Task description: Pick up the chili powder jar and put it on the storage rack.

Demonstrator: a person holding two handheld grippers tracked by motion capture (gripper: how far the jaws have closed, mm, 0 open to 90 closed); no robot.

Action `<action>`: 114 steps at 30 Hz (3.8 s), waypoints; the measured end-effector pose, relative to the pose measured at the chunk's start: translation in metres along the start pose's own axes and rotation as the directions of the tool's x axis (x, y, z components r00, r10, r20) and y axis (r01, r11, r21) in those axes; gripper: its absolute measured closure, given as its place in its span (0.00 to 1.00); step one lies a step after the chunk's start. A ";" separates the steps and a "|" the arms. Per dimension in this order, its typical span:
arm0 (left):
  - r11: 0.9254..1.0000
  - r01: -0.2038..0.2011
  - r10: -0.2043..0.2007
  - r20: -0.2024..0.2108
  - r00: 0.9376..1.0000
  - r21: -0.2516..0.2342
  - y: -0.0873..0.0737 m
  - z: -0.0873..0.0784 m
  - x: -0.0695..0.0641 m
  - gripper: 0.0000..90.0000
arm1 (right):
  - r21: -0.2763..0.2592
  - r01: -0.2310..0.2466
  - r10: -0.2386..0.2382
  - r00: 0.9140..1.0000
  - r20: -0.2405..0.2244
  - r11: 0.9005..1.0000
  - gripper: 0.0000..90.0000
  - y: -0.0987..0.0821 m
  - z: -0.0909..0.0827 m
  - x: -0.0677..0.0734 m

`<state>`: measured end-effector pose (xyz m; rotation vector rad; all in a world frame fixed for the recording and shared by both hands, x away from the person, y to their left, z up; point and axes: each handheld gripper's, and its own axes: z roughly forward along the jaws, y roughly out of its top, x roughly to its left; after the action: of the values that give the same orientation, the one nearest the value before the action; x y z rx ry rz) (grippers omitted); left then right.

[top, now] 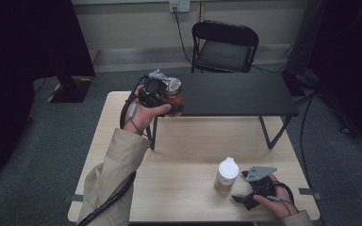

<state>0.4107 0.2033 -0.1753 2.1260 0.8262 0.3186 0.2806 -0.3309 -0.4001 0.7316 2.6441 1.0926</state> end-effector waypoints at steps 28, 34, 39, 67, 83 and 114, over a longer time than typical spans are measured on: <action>0.999 0.023 -0.024 -0.057 0.998 -0.022 -0.001 0.019 0.003 0.34 | -0.001 0.001 -0.001 1.000 0.000 1.000 0.00 0.000 0.000 0.000; 0.998 0.029 -0.032 -0.066 0.997 -0.048 -0.006 0.022 0.002 0.34 | 0.000 0.000 0.000 1.000 0.000 1.000 0.00 0.000 0.000 0.000; 0.998 0.030 -0.033 -0.072 0.997 -0.050 -0.006 0.022 0.001 0.34 | -0.001 0.001 -0.001 1.000 0.000 1.000 0.00 0.000 0.000 0.000; 0.994 0.069 -0.077 -0.099 0.992 -0.080 -0.021 -0.004 0.000 0.01 | 0.000 0.000 0.000 1.000 0.000 1.000 0.00 0.000 0.000 0.000; 0.995 0.057 -0.064 -0.078 0.995 -0.086 -0.049 -0.022 0.000 0.03 | -0.001 0.001 -0.001 1.000 0.000 1.000 0.00 0.000 0.000 0.000; 0.992 0.093 -0.100 -0.092 0.991 -0.081 -0.126 -0.044 0.007 0.04 | 0.000 0.000 0.000 1.000 0.000 1.000 0.00 0.000 0.000 0.000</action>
<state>0.3379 0.2913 -0.2452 2.0046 0.9542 0.3979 0.2806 -0.3309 -0.4001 0.7310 2.6446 1.0921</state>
